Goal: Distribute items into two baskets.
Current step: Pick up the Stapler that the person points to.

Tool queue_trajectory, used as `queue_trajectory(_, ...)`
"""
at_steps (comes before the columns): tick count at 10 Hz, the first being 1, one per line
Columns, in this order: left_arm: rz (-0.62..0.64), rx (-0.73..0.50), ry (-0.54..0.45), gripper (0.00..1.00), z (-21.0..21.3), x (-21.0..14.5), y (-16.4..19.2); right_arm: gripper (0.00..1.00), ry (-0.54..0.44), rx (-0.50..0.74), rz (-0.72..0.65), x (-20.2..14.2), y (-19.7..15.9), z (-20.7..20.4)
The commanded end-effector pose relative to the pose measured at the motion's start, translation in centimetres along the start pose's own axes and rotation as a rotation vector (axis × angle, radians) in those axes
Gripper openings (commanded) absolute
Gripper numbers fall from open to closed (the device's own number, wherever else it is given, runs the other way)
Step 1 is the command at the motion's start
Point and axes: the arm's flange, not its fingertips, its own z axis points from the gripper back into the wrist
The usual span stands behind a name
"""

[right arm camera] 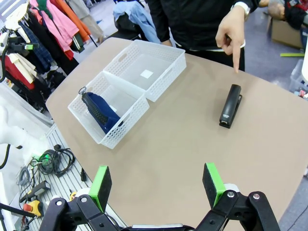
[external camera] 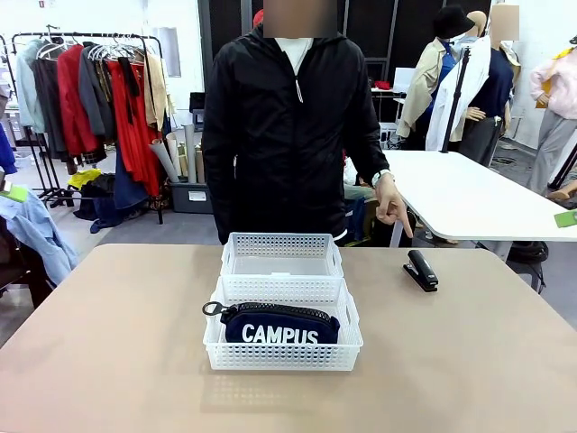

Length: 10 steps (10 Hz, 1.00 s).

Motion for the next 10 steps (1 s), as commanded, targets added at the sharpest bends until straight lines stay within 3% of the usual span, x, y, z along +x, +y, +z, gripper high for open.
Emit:
queue_trajectory(1, 0.006, -0.009, -0.002, 1.0, -0.1, 0.0, -0.2, 1.0, -0.037, 0.013, 0.023, 0.4, -0.2, -0.1)
queue_trajectory(7, 0.006, -0.009, -0.002, 1.0, -0.1, 0.0, -0.2, 1.0, -0.037, 0.013, 0.023, 0.4, -0.2, -0.1)
queue_trajectory(8, 0.006, -0.009, -0.002, 1.0, -0.1, 0.0, -0.2, 1.0, 0.0, 0.0, 0.0, 0.0, 0.0, 0.0)
queue_trajectory(10, 0.006, -0.009, -0.002, 1.0, -0.1, 0.0, -0.2, 1.0, 0.042, -0.013, 0.007, 2.6, -0.1, -2.5)
